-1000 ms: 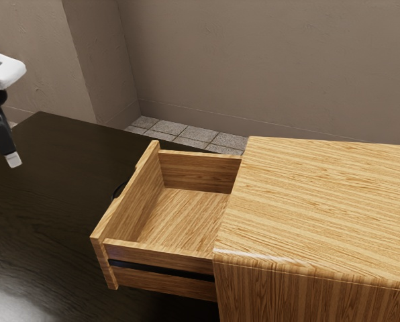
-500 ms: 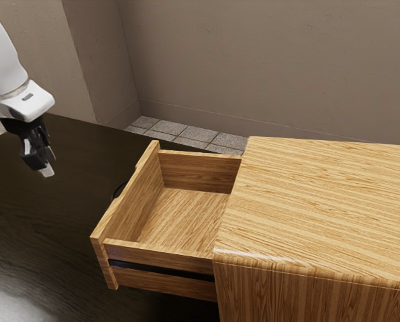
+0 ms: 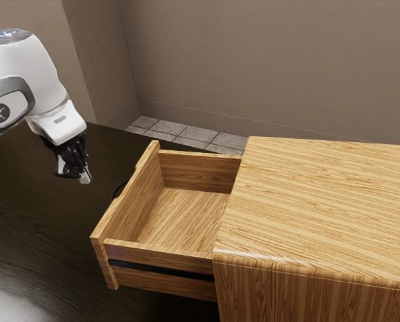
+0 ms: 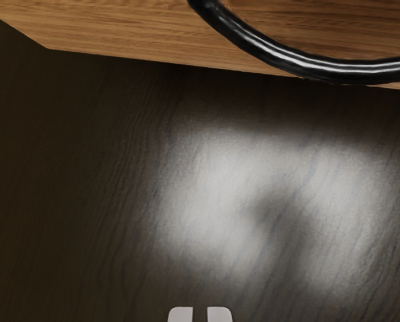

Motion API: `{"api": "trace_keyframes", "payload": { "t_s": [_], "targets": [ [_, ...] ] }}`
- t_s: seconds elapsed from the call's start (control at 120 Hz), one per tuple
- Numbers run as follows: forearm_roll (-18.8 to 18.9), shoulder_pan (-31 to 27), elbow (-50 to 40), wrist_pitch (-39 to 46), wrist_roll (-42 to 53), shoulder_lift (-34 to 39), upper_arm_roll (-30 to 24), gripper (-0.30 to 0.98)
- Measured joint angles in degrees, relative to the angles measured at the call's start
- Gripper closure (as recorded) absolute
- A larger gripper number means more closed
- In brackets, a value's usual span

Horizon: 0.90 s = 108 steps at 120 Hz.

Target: Push the drawer handle with one arm to close the drawer

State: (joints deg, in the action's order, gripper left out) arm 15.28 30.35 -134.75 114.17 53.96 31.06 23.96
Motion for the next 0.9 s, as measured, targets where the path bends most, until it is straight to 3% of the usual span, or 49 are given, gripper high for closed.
{"api": "trace_keyframes", "payload": {
  "t_s": [0.283, 0.9],
  "targets": [
    [-2.5, 4.2, 0.1, 4.0, 2.5, -4.2, 0.0, 0.78],
    [-6.7, 9.2, 0.3, 7.5, 5.2, -6.0, -1.1, 0.79]
  ]
}}
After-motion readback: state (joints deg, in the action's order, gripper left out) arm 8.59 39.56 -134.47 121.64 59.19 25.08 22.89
